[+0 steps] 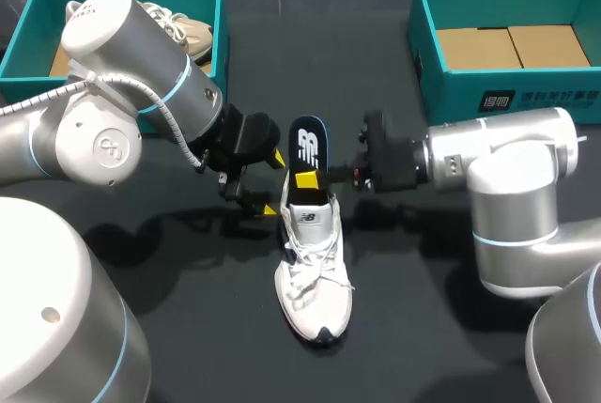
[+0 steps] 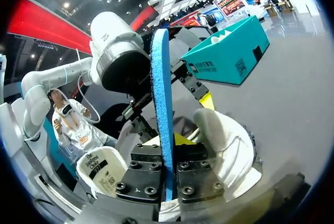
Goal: Take the shoe out of the shoebox, open the shoe tongue, remove and reinsert the insole, then place the shoe into the shoebox
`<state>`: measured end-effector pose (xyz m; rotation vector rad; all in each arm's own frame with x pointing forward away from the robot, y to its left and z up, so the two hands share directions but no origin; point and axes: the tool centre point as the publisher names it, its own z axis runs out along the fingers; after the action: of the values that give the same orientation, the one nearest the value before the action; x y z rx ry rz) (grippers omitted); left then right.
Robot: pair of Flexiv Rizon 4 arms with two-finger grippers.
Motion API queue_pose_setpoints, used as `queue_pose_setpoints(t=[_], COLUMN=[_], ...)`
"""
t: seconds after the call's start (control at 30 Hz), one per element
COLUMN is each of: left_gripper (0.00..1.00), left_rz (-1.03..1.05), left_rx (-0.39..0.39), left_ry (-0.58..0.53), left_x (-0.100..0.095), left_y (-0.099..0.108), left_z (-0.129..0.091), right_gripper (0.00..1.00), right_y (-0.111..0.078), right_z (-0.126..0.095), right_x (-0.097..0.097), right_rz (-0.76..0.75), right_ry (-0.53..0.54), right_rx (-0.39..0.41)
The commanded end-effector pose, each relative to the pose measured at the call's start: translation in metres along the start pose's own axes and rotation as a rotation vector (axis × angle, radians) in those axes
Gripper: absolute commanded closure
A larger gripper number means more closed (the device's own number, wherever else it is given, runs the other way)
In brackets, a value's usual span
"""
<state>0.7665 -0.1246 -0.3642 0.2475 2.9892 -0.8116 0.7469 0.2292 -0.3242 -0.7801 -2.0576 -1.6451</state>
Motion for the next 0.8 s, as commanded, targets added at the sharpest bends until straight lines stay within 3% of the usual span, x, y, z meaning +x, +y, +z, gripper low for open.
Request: queue_pose_setpoints(t=[0.03, 0.23, 0.27, 0.3, 0.37, 0.4, 0.53, 0.8], left_gripper=[0.00, 0.00, 0.00, 0.00, 0.00, 0.00, 0.00, 0.00], left_rz=[0.001, 0.001, 0.001, 0.001, 0.001, 0.001, 0.001, 0.001], left_rx=[-0.001, -0.001, -0.001, -0.001, -0.001, -0.001, -0.001, -0.001], left_ry=[0.000, 0.000, 0.000, 0.000, 0.000, 0.000, 0.000, 0.000], left_x=[0.000, 0.000, 0.000, 0.000, 0.000, 0.000, 0.000, 0.000], left_y=[0.000, 0.000, 0.000, 0.000, 0.000, 0.000, 0.000, 0.000], left_z=[0.000, 0.000, 0.000, 0.000, 0.000, 0.000, 0.000, 0.000], right_gripper=[1.00, 1.00, 0.93, 0.79, 0.65, 0.64, 0.71, 0.72], right_y=[-0.016, -0.023, -0.022, -0.019, -0.014, -0.011, 0.000, 0.017], right_z=[0.007, 0.006, 0.005, 0.004, 0.003, 0.003, 0.000, -0.009], right_x=[0.001, 0.008, 0.010, 0.011, 0.013, 0.013, 0.013, 0.007], right_rz=[0.024, 0.031, 0.023, 0.014, -0.005, -0.016, -0.053, -0.101], right_ry=[0.002, -0.011, -0.017, -0.021, -0.029, -0.033, -0.051, -0.063], right_rx=[0.008, 0.003, 0.000, -0.003, -0.004, -0.004, 0.011, 0.011])
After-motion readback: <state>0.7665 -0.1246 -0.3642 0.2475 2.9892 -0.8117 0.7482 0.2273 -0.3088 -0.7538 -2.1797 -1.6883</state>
